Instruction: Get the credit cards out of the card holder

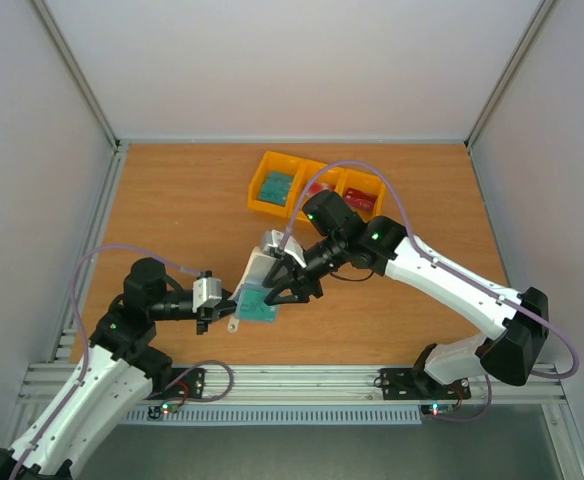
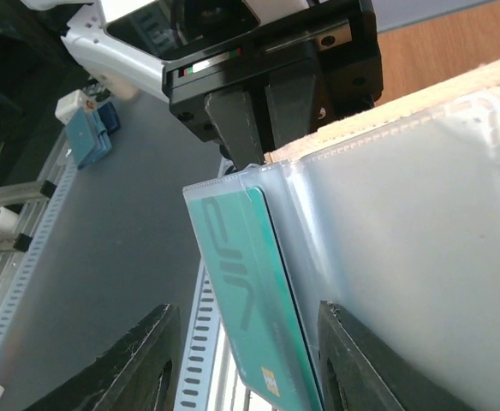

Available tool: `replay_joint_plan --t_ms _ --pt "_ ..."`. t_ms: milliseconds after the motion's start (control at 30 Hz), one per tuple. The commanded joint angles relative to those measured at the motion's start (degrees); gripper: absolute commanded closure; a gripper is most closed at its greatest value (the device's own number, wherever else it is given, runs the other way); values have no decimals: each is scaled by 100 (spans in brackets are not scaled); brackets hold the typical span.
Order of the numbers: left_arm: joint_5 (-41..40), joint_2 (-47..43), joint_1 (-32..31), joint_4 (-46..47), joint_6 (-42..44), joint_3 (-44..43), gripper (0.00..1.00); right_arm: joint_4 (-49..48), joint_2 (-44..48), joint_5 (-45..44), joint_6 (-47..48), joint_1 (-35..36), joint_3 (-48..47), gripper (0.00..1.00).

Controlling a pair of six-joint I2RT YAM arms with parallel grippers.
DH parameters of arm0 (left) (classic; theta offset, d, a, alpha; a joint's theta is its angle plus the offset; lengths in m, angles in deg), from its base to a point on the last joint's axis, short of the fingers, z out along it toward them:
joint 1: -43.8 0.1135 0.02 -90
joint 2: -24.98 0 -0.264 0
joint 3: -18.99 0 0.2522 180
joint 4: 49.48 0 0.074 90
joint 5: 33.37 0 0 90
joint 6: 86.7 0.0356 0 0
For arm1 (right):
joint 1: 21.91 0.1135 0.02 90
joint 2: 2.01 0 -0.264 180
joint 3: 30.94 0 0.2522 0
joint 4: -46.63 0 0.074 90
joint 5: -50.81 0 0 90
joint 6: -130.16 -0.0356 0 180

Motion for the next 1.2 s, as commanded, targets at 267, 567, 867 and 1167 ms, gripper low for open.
replay_joint_plan --t_ms 267,567,867,1167 --pt "110 -253 -112 701 -257 84 100 -21 -400 -173 -18 371 -141 54" --pt "-522 -54 -110 1078 -769 167 100 325 -372 866 354 553 -278 55" --pt "-490 -99 -115 977 -623 161 100 204 -461 1106 165 553 -316 64" --pt "-393 -154 -122 897 -558 152 100 -165 -254 -270 -157 544 -69 88"
